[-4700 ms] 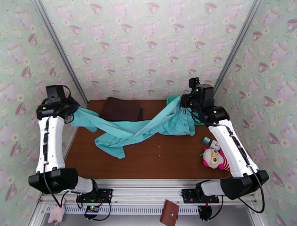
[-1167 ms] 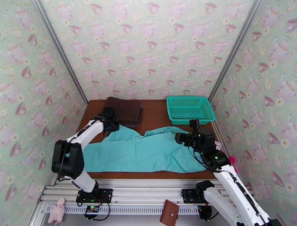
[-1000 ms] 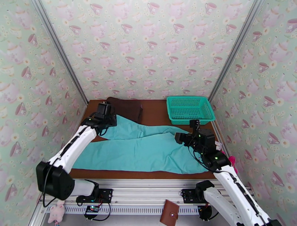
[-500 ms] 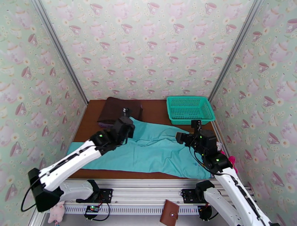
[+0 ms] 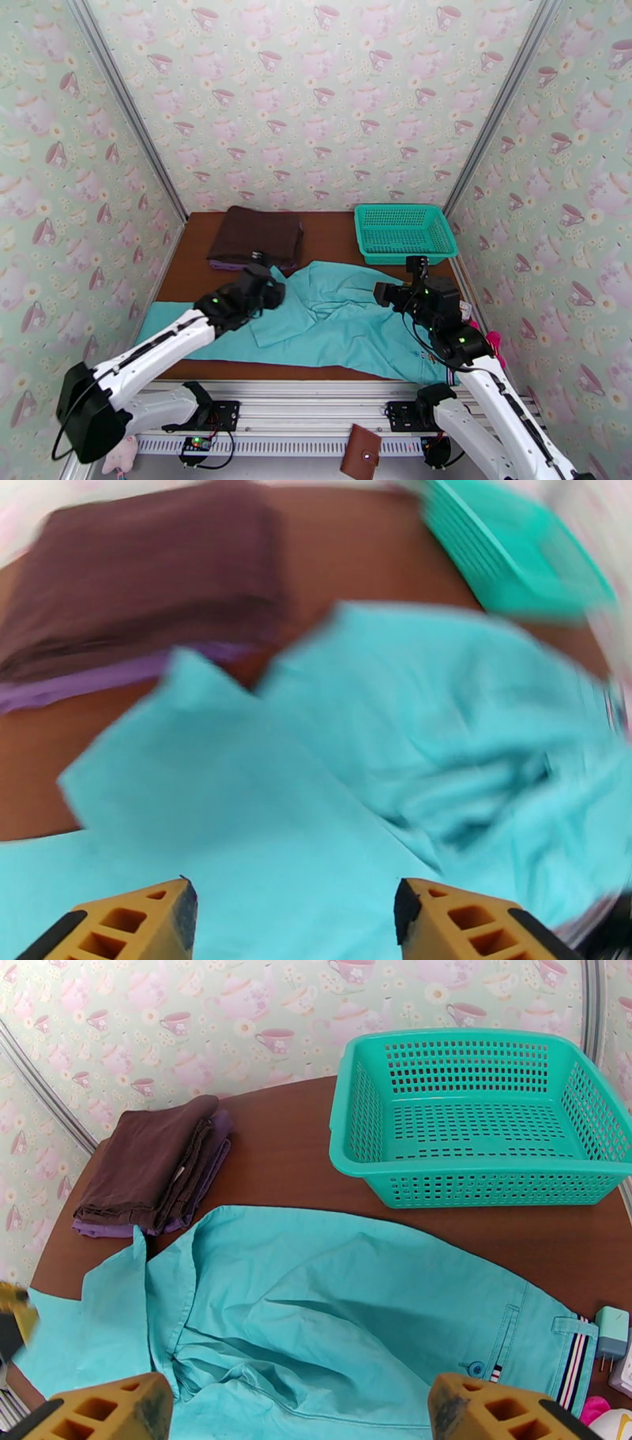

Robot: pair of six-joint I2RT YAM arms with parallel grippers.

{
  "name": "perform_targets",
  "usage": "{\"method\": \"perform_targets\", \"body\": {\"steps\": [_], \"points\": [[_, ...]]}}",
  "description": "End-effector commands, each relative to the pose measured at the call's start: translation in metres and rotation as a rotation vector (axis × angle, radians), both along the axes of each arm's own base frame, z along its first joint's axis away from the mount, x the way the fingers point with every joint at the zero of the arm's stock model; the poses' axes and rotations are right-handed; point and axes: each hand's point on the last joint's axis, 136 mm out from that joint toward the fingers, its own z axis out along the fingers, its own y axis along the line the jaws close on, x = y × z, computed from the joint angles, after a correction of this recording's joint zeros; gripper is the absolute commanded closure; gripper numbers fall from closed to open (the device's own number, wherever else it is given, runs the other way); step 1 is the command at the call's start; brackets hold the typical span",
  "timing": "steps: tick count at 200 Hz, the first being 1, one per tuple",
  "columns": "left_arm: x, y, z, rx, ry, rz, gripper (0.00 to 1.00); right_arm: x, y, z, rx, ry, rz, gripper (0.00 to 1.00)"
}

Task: Fold and stack the trousers

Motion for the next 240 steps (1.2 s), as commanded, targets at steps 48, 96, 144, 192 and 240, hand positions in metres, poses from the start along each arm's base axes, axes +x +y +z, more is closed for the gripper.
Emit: {"method": "perform_targets", "body": {"steps": [48,96,144,192,240], "points": [[0.037,0.084,-0.101,0.044,0.353,0.244,0.36,0.0,-0.003,-0.005,-0.02,0.004,-0.018,0.11],[0.072,0.075,-0.137,0.013,0.407,0.188,0.4,0.0,-0.004,-0.005,-0.025,0.004,-0.023,0.1],[0.079,0.075,-0.164,0.007,0.476,0.2,0.43,0.002,-0.003,-0.007,-0.028,0.013,-0.019,0.1],[0.074,0.079,-0.159,-0.012,0.469,0.22,0.91,0.002,-0.002,-0.007,-0.025,0.014,-0.012,0.1],[0.071,0.086,-0.091,0.033,0.341,0.211,0.98,0.002,-0.002,-0.006,-0.025,0.012,-0.013,0.09]]}}
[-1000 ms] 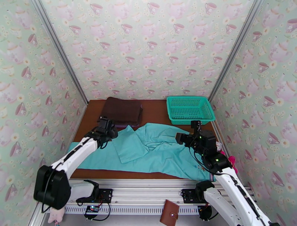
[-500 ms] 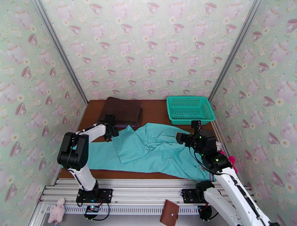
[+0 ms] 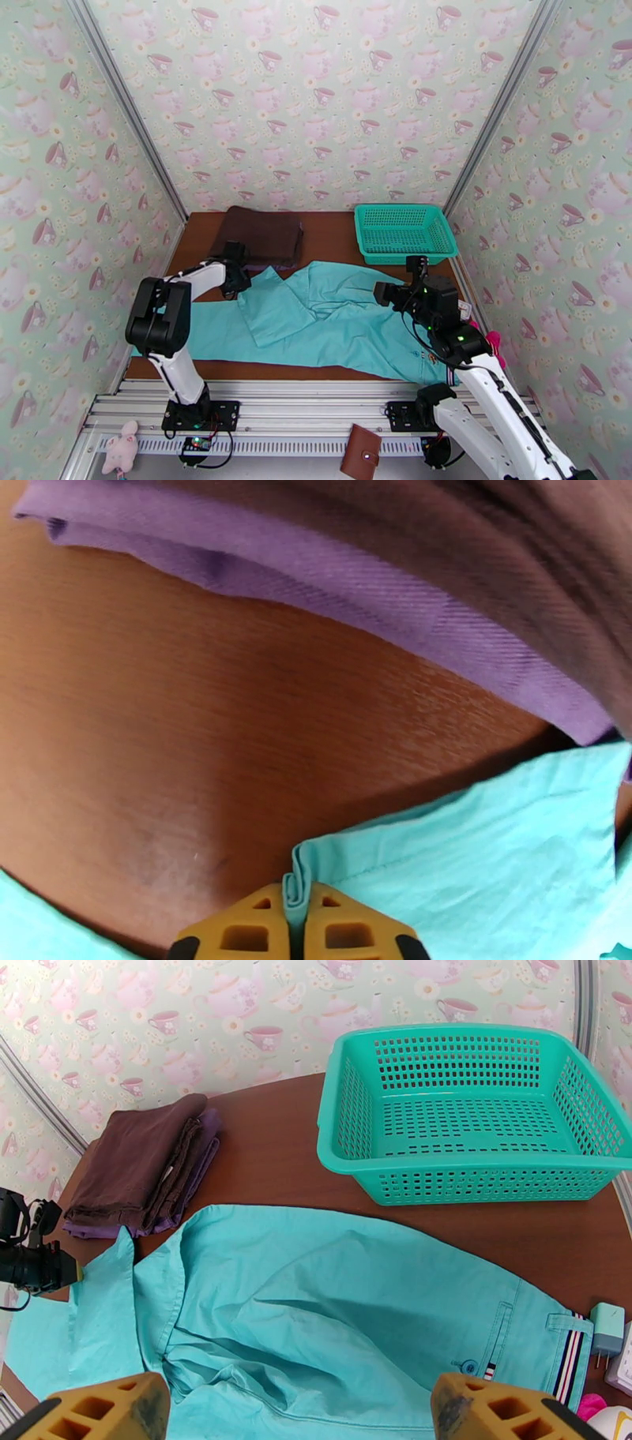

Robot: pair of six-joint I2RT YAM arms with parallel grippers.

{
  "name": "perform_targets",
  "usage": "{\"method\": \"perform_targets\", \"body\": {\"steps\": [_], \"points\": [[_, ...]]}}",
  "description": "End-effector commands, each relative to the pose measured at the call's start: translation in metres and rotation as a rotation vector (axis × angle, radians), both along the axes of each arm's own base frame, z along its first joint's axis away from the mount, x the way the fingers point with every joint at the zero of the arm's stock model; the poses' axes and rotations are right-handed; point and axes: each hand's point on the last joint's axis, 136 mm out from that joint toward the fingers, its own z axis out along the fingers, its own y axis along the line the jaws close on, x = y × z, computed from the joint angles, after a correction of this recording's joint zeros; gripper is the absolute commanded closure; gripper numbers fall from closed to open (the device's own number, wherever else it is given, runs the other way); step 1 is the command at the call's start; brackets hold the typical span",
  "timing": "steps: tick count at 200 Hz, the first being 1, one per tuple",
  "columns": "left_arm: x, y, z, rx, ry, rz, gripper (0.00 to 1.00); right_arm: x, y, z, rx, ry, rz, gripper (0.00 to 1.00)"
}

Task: Fold and stack the trousers

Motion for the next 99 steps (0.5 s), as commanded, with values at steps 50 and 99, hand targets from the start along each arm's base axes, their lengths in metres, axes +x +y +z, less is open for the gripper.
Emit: {"method": "perform_targets", "body": {"steps": [50,99], "points": [[0.0,0.037,0.153,0.057,-0.3,0.035,1.0,-0.001,0.001,-0.003,-0.011,0.004,0.005,0.09],[-0.039,0.181,0.213,0.048,-0.539,0.573,1.0,0.0,0.001,-0.005,-0.01,0.008,0.003,0.09]]}}
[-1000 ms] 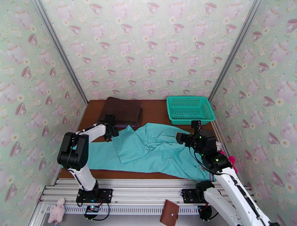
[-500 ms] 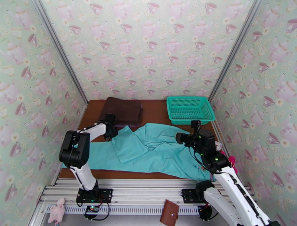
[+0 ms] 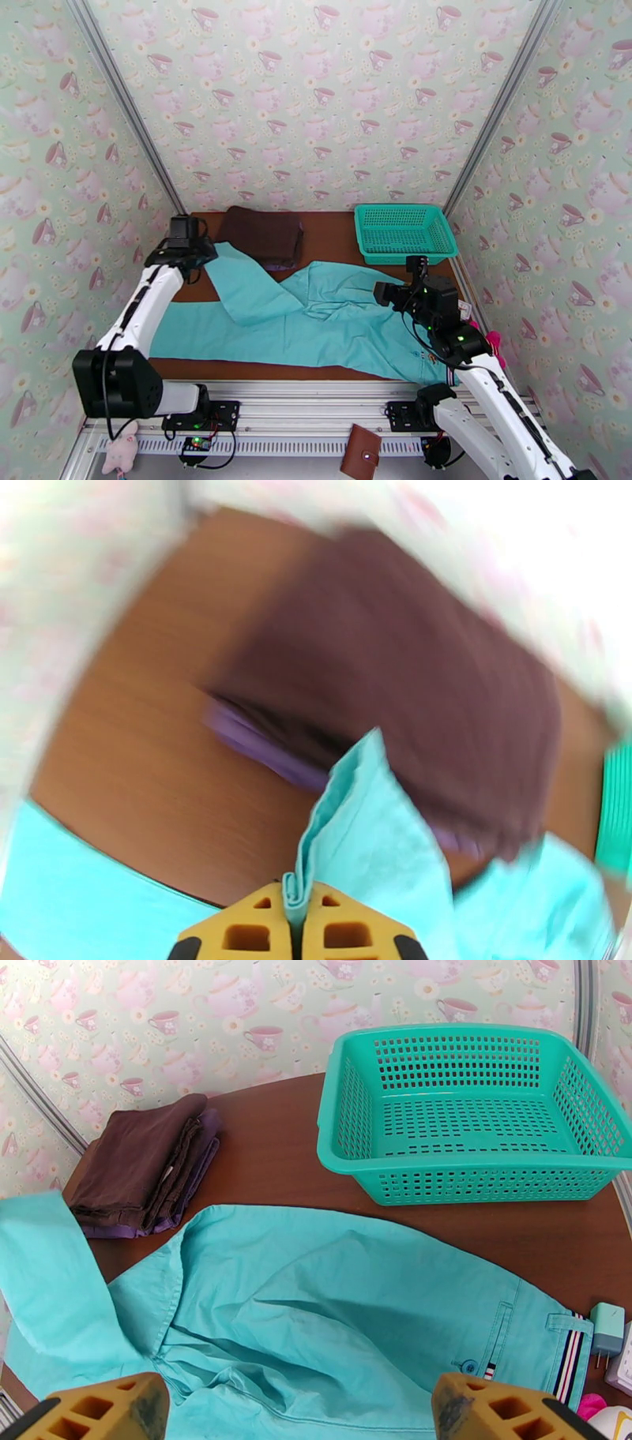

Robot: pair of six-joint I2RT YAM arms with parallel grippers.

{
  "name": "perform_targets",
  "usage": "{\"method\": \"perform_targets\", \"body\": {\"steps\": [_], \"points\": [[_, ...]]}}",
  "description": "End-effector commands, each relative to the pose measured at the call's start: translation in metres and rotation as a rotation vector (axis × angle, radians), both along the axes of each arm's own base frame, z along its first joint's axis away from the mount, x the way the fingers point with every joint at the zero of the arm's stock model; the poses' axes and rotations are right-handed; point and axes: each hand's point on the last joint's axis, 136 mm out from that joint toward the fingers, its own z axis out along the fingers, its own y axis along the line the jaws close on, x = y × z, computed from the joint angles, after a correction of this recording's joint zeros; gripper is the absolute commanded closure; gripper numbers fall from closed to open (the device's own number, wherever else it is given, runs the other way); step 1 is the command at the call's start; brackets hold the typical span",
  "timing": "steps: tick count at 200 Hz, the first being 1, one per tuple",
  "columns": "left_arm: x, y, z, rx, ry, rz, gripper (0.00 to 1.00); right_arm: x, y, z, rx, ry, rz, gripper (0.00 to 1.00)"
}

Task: Fold and stack the trousers

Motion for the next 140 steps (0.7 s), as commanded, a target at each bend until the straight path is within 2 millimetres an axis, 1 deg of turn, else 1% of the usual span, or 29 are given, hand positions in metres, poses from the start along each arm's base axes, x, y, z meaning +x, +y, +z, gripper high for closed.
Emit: {"method": "perform_targets", "body": {"steps": [1,8,13,23,44,56,66,76,89,104,110,111,114,126,140], "points": [[-0.03,0.066,0.015,-0.042,-0.109,0.275,1.0,0.0,0.001,-0.004,-0.01,0.006,0.003,0.09],[-0.034,0.085,0.014,-0.077,-0.142,0.324,1.0,0.0,0.001,-0.005,-0.01,0.009,0.004,0.09],[-0.034,0.092,0.013,-0.107,-0.164,0.338,1.0,0.001,0.002,-0.005,-0.008,0.009,0.007,0.09],[-0.034,0.106,0.006,-0.176,-0.176,0.367,1.0,0.001,0.002,-0.006,-0.009,0.012,0.006,0.09],[-0.024,0.113,-0.009,-0.257,-0.175,0.367,1.0,0.003,-0.001,-0.009,-0.018,0.021,-0.01,0.08],[-0.02,0.117,-0.011,-0.266,-0.193,0.38,1.0,0.004,-0.003,-0.011,-0.023,0.03,-0.026,0.08],[-0.019,0.122,-0.008,-0.27,-0.213,0.389,1.0,0.005,-0.005,-0.013,-0.026,0.039,-0.04,0.08],[-0.017,0.126,0.001,-0.26,-0.229,0.387,1.0,0.006,-0.006,-0.016,-0.031,0.05,-0.048,0.09],[-0.009,0.127,0.017,-0.248,-0.256,0.362,1.0,0.008,-0.009,-0.022,-0.045,0.073,-0.067,0.09],[0.001,0.128,0.045,-0.216,-0.304,0.312,1.0,0.012,-0.01,-0.033,-0.061,0.117,-0.082,0.09],[0.005,0.128,0.056,-0.205,-0.325,0.287,1.0,0.014,-0.009,-0.034,-0.06,0.122,-0.081,0.09],[0.005,0.127,0.058,-0.203,-0.329,0.281,1.0,0.015,-0.009,-0.039,-0.064,0.139,-0.08,0.09],[0.008,0.125,0.064,-0.2,-0.342,0.263,1.0,0.017,-0.008,-0.045,-0.07,0.16,-0.079,0.09],[0.012,0.116,0.083,-0.211,-0.386,0.202,1.0,0.02,-0.006,-0.052,-0.078,0.187,-0.075,0.09],[0.009,0.103,0.093,-0.253,-0.395,0.176,1.0,0.025,-0.006,-0.056,-0.084,0.193,-0.082,0.09]]}}
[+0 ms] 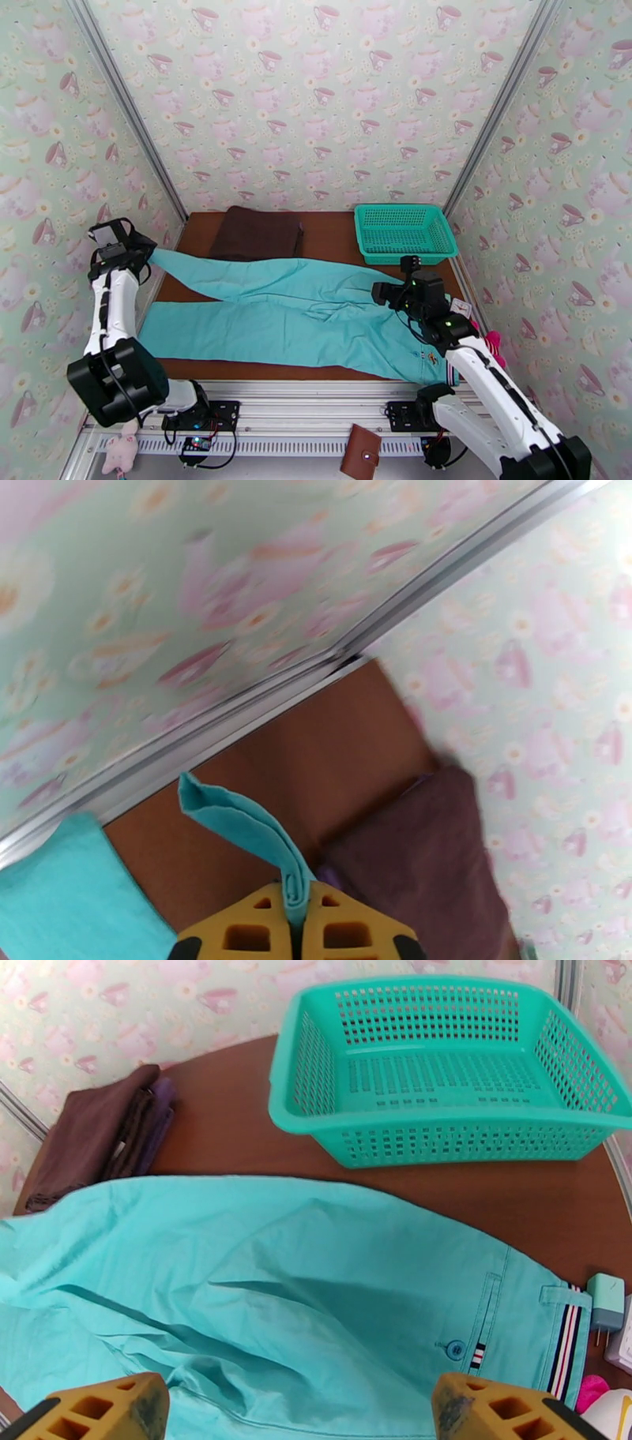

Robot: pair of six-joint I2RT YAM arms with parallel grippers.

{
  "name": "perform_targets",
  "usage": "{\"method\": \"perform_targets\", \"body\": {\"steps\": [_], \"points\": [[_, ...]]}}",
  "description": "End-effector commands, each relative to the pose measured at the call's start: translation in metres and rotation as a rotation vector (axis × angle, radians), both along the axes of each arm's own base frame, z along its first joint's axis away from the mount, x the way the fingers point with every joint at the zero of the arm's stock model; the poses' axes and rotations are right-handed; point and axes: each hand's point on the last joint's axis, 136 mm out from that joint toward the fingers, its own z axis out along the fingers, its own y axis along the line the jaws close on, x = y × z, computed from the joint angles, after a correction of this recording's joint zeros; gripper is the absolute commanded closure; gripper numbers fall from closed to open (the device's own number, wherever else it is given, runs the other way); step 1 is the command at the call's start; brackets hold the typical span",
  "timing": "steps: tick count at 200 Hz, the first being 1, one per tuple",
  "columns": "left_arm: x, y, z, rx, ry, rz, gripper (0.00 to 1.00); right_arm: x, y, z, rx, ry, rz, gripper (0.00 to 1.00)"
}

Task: Fold and stack the trousers

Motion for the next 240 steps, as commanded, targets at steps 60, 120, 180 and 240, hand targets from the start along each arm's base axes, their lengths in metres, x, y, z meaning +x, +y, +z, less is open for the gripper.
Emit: {"method": "perform_targets", "body": {"steps": [60,120,180,240], "points": [[0.019,-0.111,0.072,-0.052,-0.203,-0.43,1.0,0.015,0.038,-0.029,-0.016,0.102,0.102,0.1],[0.011,-0.237,0.142,0.055,-0.259,-0.764,1.0,0.014,0.068,-0.071,-0.052,0.256,0.169,0.11],[0.013,-0.241,0.225,0.171,-0.422,-0.83,1.0,0.009,0.05,-0.083,-0.109,0.301,0.089,0.11],[0.018,-0.17,0.258,0.027,-0.539,-0.729,1.0,0.008,0.048,-0.09,-0.115,0.314,0.071,0.11]]}}
